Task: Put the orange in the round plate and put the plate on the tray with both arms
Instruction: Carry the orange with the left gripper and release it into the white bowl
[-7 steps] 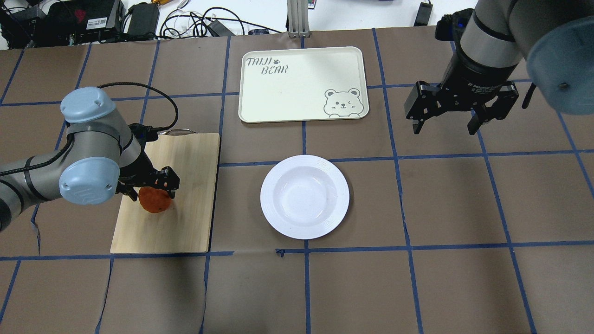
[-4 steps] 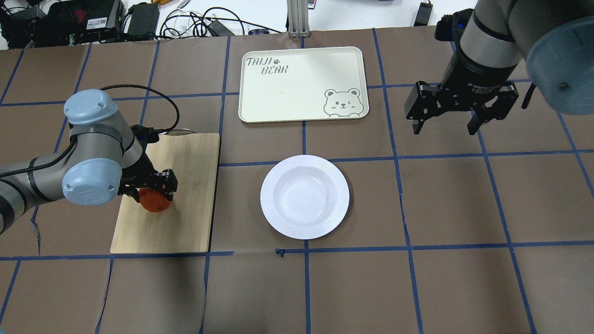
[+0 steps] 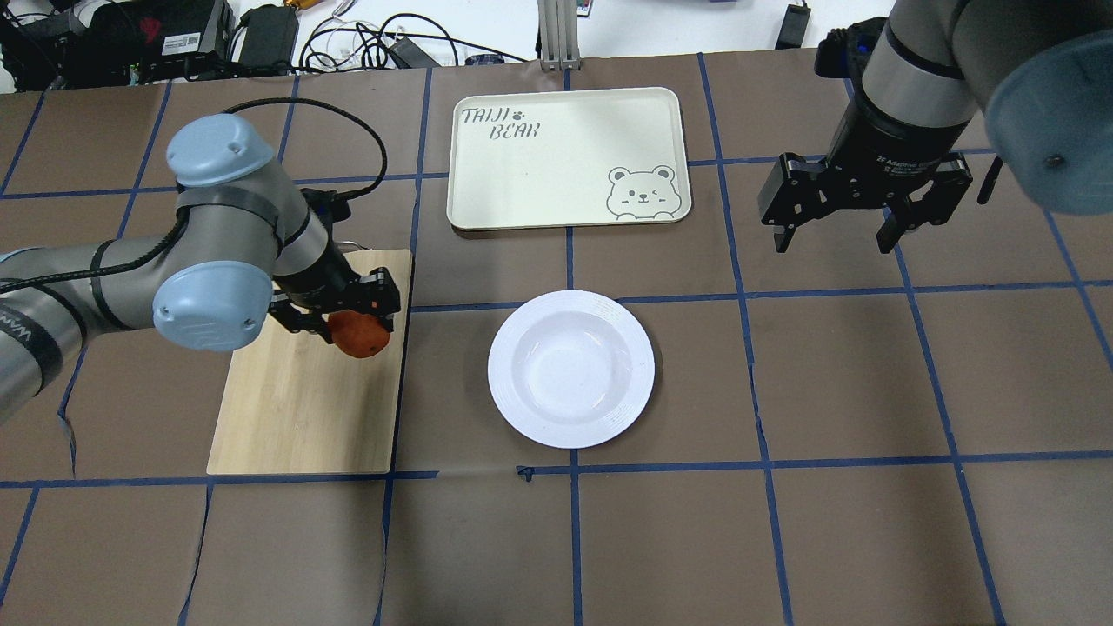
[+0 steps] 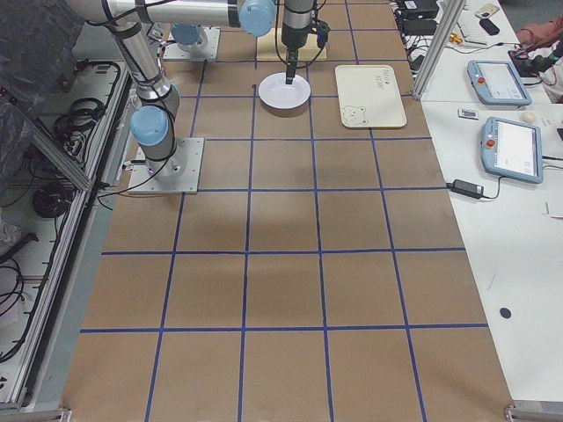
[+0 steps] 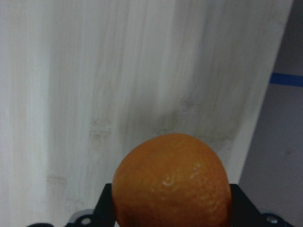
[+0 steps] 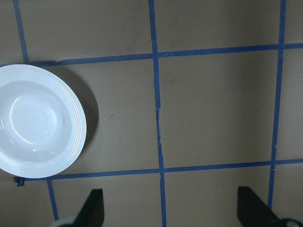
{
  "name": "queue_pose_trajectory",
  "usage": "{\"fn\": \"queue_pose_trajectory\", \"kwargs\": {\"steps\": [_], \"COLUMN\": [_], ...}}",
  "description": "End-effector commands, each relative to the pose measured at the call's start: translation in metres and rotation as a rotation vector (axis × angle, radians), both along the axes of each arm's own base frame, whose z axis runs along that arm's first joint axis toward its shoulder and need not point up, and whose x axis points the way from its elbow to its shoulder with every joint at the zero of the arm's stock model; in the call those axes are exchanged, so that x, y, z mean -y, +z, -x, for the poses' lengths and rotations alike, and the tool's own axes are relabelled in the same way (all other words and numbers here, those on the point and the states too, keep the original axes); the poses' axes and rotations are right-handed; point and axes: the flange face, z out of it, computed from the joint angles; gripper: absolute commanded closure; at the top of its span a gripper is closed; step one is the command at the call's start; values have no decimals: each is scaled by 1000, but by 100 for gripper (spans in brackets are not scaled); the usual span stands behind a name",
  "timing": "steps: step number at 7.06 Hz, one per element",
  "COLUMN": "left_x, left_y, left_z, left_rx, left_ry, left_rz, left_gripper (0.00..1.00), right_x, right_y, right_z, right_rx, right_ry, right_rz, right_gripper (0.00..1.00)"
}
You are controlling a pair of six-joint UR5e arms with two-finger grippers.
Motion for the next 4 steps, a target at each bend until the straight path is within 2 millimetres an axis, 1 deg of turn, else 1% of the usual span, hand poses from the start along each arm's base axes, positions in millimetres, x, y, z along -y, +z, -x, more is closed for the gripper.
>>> {"fn": "queue_pose_trajectory", "kwargs": {"steps": [1,2,3,4], "left_x": [-18,-33,-42,-44], "left_y": [8,4,-7,-22], "left_z": [113,148,167,173], "left_rx": [-81,-118,-122,-138], "left_ry": [59,33,-2,-18], "left_rz": [-14,-32,-36,-65], "left_gripper": [88,88,88,86], "right_x": [0,3,2,3], "right_y": [0,2,0,-2], "right_z": [0,1,2,4], "right_rx": [2,7,2,4], "right_ry": [2,-2,-1,-6], "right_rz": [2,14,2,1], "right_gripper": [0,0,0,0]}}
